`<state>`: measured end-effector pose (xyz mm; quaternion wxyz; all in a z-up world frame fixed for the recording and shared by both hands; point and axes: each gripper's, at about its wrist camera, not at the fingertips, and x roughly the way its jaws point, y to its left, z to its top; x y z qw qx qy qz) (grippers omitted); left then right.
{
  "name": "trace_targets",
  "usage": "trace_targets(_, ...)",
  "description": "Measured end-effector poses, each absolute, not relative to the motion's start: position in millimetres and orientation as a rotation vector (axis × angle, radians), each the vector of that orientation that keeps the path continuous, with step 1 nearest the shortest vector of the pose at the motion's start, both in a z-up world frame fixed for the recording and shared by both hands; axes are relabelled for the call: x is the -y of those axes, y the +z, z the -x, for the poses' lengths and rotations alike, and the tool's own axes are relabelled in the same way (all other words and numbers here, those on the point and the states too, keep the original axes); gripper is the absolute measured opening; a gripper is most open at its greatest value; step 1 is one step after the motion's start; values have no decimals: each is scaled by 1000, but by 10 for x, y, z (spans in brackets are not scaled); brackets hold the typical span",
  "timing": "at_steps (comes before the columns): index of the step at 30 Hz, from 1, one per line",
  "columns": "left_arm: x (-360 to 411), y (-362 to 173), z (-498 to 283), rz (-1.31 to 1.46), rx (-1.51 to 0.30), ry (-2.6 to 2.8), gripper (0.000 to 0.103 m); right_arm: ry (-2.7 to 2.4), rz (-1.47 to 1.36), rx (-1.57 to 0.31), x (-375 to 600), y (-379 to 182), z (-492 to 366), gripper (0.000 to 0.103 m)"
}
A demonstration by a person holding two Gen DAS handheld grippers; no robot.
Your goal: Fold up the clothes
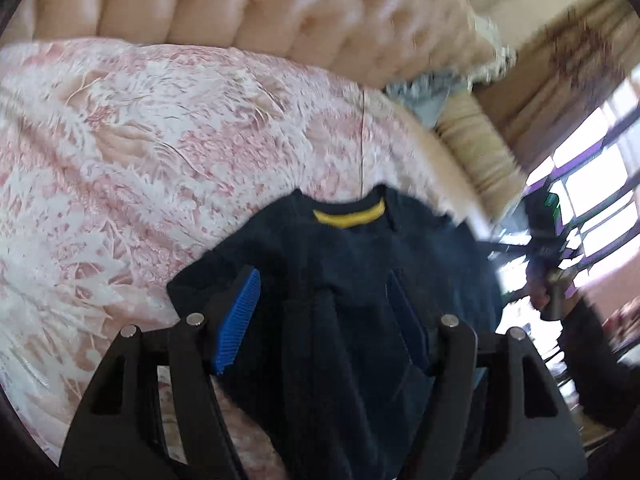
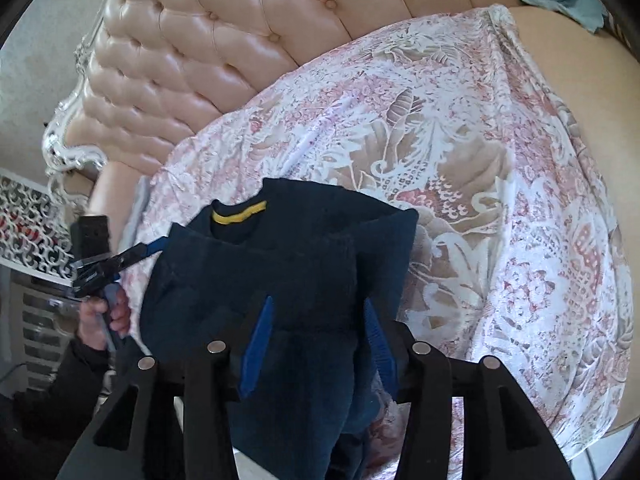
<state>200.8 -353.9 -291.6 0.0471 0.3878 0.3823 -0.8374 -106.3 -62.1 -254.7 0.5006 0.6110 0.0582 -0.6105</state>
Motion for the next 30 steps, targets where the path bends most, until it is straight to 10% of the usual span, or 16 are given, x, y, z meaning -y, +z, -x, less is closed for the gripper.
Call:
trace_targets(4, 3368, -2914, -1932, -1258, -999, -2536, 64, -1487, -1502, -139, 619, -2641, 1050, 49)
trace_targets(6, 3255, -2840, -1939, -1253, -856, -2548, 40, -1498, -1492, -168, 627, -2647, 1017, 49)
trace_targets(9, 3112, -2745, -1939, -1264, -671, -2538, 30, -1521, -1473, -209, 639, -2635, 968, 49)
trace_targets(26, 2907, -2638, -1861, -1300, -416, -2496, 29, -1551, -1469, -263, 672, -2620, 925, 45)
trace_targets(30, 2902, -2633, -1855, -1302, -412, -2495, 29, -1555, -1455, -276, 684, -2602, 904, 21)
